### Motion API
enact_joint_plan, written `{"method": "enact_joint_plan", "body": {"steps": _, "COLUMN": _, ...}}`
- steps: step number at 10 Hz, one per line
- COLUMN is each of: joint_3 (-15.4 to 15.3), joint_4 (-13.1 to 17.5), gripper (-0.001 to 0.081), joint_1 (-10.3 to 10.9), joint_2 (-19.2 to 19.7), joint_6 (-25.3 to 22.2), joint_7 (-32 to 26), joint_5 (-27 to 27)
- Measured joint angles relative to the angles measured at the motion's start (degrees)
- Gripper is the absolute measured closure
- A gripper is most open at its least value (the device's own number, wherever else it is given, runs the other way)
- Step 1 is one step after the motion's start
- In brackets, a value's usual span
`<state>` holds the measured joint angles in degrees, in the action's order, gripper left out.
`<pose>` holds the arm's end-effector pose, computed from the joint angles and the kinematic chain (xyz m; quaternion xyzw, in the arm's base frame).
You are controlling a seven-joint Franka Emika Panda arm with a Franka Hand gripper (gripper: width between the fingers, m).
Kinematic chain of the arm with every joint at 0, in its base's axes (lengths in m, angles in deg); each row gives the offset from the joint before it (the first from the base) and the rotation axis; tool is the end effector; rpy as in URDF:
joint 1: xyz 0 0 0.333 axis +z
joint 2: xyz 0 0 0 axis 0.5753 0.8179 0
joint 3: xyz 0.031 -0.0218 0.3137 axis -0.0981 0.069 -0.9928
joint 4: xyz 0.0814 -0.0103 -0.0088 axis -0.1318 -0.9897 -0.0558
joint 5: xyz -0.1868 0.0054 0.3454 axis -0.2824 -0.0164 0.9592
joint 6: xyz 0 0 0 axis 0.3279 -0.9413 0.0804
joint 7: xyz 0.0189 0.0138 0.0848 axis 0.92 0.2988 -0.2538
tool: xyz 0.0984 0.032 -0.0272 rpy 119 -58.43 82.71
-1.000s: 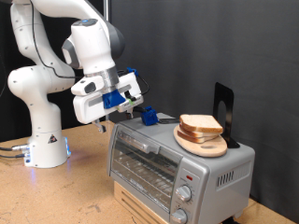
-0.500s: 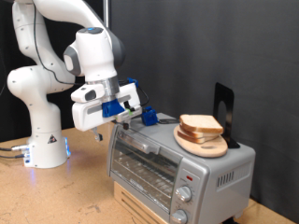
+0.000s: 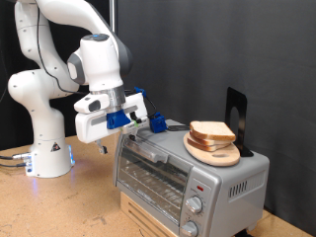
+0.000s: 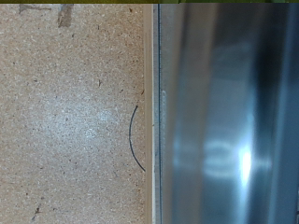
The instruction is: Make a piece of toast with the oven
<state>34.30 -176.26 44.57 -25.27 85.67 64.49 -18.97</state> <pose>0.4099 0.0206 0.3500 -0.9191 0.3797 -0.0490 0.0928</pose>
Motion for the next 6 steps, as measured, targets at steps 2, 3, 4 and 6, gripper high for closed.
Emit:
{"method": "enact_joint_plan", "body": {"steps": 2, "joint_3": 0.83, "joint_4": -0.04, "gripper": 0.0124, "joint_1": 0.0, "joint_2": -0.03, "joint_6": 0.0, "joint_7": -0.94, "joint_5": 0.6}}
{"method": "enact_joint_plan", "body": {"steps": 3, "joint_3": 1.58, "joint_4": -0.05, "gripper": 0.0124, "joint_1": 0.0, "joint_2": -0.02, "joint_6": 0.0, "joint_7": -2.18, "joint_5": 1.45}}
{"method": "enact_joint_plan", "body": {"steps": 4, "joint_3": 2.52, "joint_4": -0.07, "gripper": 0.0124, "joint_1": -0.02, "joint_2": -0.02, "joint_6": 0.0, "joint_7": -3.48, "joint_5": 2.09}}
{"method": "enact_joint_plan", "body": {"steps": 6, "joint_3": 4.01, "joint_4": -0.1, "gripper": 0.0124, "joint_1": -0.48, "joint_2": 0.06, "joint_6": 0.05, "joint_7": -4.9, "joint_5": 2.11}}
